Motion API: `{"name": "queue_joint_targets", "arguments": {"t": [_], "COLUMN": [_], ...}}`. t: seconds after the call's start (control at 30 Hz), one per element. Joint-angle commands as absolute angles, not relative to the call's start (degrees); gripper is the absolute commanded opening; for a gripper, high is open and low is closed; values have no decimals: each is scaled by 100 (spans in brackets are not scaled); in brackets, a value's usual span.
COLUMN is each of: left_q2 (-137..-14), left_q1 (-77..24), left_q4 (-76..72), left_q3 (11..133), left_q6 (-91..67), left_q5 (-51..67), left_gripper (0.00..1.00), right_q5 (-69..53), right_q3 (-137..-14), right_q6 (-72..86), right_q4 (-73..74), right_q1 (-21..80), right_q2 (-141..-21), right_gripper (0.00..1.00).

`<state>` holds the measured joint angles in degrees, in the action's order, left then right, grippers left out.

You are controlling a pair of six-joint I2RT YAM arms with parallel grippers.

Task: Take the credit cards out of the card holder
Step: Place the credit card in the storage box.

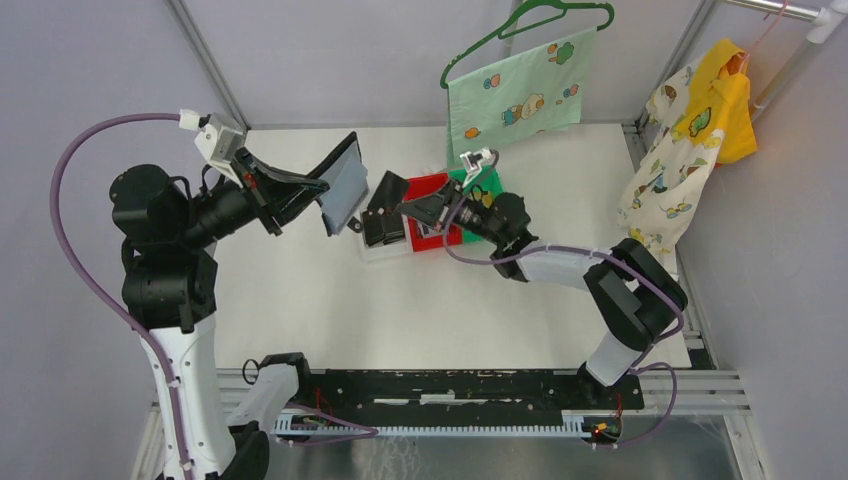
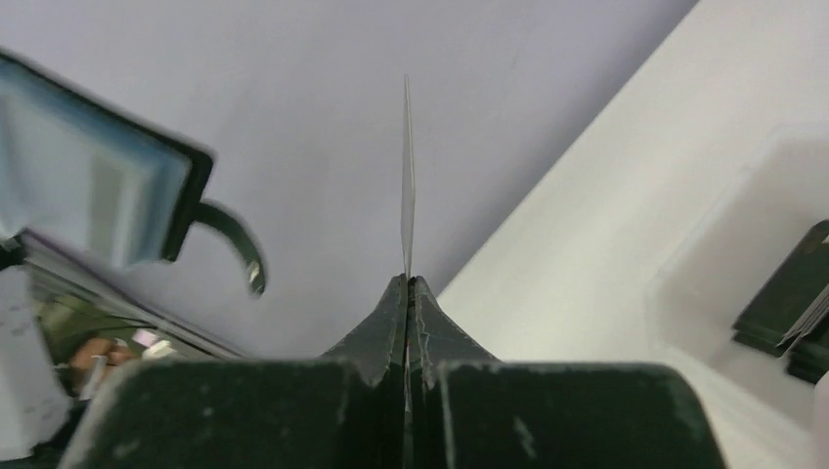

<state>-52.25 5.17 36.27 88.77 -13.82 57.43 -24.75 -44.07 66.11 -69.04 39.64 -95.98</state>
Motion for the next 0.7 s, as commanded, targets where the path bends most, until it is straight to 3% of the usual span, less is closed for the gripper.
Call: {"name": "queue_joint_targets", "arguments": {"t": [0.0,0.3,0.67], "left_q2": [-5062,-4893,-4825], "left_q1": [535,536,530], "left_q4": [3544,3410,3343], "left_q3": [8732,8470,8306], "left_q6": [-1092,-1437,-1746], "left_q5": [6074,6926,7404], "left_gripper": [2,2,2], "right_q5": [-2983,-2392,-1596], "right_q3": [-5816,-7780,-9079], "right_q6": [4337,2846,2228], "right_q4": [-3684,-1252,-78], "right_q1": [3988,4080,4355], "right_q2": [-9622,-10911,-12011], "right_gripper": [0,0,0]}}
